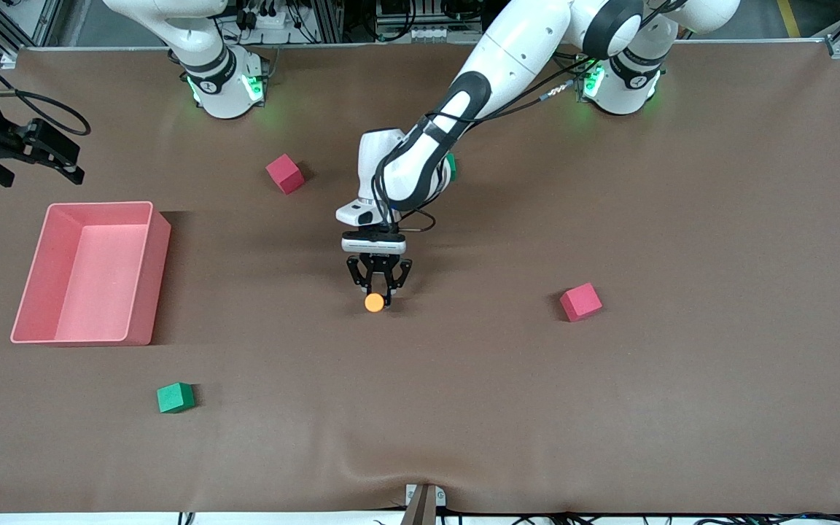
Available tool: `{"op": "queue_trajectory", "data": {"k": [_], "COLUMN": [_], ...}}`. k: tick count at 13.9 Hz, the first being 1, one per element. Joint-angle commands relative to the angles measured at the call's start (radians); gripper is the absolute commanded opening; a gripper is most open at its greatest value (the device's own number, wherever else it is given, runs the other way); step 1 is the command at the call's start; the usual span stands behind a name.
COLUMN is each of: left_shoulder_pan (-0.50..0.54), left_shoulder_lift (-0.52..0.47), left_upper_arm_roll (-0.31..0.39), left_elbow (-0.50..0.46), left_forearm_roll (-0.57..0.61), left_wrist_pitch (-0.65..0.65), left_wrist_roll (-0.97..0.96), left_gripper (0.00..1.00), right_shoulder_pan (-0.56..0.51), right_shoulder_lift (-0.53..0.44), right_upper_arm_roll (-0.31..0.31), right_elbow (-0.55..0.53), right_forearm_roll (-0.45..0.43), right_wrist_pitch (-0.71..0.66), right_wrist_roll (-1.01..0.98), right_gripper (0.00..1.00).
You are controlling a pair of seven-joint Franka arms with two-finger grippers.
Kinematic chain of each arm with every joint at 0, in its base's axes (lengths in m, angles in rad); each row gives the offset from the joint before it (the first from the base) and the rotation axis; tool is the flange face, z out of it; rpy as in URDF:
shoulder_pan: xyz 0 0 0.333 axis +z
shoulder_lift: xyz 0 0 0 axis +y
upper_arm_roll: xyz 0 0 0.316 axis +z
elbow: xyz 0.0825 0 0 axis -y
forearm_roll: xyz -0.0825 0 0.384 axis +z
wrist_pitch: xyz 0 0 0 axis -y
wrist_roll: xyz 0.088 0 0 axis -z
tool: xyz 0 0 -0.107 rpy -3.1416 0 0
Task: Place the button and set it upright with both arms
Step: 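Lower the button upright onto the table and open the left gripper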
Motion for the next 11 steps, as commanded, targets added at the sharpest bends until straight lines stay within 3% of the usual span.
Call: {"op": "queue_trajectory", "data": {"k": [1, 5, 10, 11], "left_shoulder_pan": [-0.019, -0.025, -0.028, -0.028], "left_shoulder_lift": [0.025, 0.049, 0.051, 0.048], "left_upper_arm_roll": [0.023, 0.018, 0.015, 0.015], "left_elbow": [0.012, 0.008, -0.001, -0.001], "left_forearm_roll": [0.05, 0.242, 0.247, 0.244], "left_wrist_pitch": [0.031, 0.03, 0.027, 0.027], "left_wrist_roll": [-0.122, -0.35, -0.363, -0.361], "left_gripper": [0.0, 0.0, 0.02, 0.35], "right_shoulder_pan": [-0.013, -0.014, -0.018, -0.018], "right_shoulder_lift": [0.004, 0.002, 0.004, 0.002], "right_upper_arm_roll": [0.011, 0.011, 0.011, 0.011], "right_elbow": [0.013, 0.008, 0.008, 0.008], "right_forearm_roll": [-0.002, -0.002, 0.001, 0.001], "right_wrist_pitch": [-0.014, -0.015, -0.037, -0.037], "right_wrist_roll": [-0.011, -0.01, -0.01, -0.01], "right_gripper": [1.0, 1.0, 1.0, 1.0]}}
